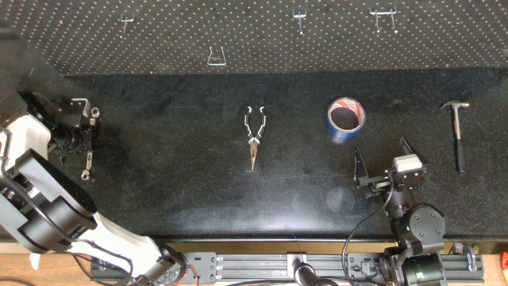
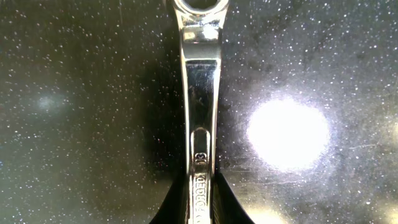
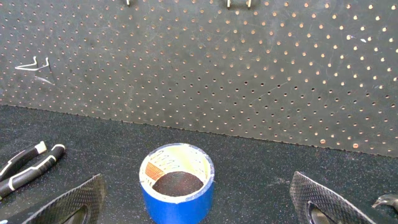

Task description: Place Tools Onto Pegboard

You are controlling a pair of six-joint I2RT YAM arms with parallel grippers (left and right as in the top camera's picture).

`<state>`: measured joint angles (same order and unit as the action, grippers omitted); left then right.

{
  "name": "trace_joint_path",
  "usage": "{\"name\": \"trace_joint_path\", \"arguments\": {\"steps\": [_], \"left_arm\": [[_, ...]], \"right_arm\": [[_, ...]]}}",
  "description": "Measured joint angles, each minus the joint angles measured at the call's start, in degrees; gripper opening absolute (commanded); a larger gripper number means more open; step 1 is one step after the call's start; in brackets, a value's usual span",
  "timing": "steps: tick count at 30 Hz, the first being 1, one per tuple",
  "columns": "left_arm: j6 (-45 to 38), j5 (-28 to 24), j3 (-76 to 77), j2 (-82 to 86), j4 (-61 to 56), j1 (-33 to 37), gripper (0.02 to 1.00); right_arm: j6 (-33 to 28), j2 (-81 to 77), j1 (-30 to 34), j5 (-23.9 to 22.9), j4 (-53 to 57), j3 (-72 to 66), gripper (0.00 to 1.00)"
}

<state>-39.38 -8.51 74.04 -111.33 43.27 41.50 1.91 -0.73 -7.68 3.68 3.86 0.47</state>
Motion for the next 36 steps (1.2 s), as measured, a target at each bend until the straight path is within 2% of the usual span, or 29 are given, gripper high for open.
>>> {"name": "trace_joint_path", "arguments": {"steps": [4, 7, 13, 18, 23, 28, 36], "left_arm": [[3.72, -0.15, 0.15, 0.17, 1.77, -0.28, 0.027], [4.61, -0.24, -0.66, 10.08, 1.99, -0.35, 0.027], [10.91, -0.52, -13.35, 31.32, -12.20, -3.48, 0.029], [16.55, -0.55, -25.42, 39.08, -20.02, -13.99, 0.027], [23.37, -0.57, -28.44, 47.71, -25.18, -23.28, 0.029], [25.88, -0.02, -28.72, 48.22, -32.35, -29.18, 0.027], [29.16, 5.57, -28.72, 45.20, -36.00, -29.66, 0.027]], "right_arm": [[0.00, 0.00, 0.00, 0.00, 0.00, 0.00, 0.974], [0.00, -0.04, 0.00, -0.02, 0.00, 0.00, 0.976], [0.00, 0.00, 0.00, -0.17, 0.02, 0.00, 0.976], [0.00, 0.00, 0.00, -0.17, 0.02, 0.00, 0.976], [0.00, 0.00, 0.00, -0.17, 0.02, 0.00, 0.976], [0.00, 0.00, 0.00, -0.17, 0.02, 0.00, 0.976], [0.00, 0.00, 0.00, -0.17, 0.02, 0.00, 0.976]]}}
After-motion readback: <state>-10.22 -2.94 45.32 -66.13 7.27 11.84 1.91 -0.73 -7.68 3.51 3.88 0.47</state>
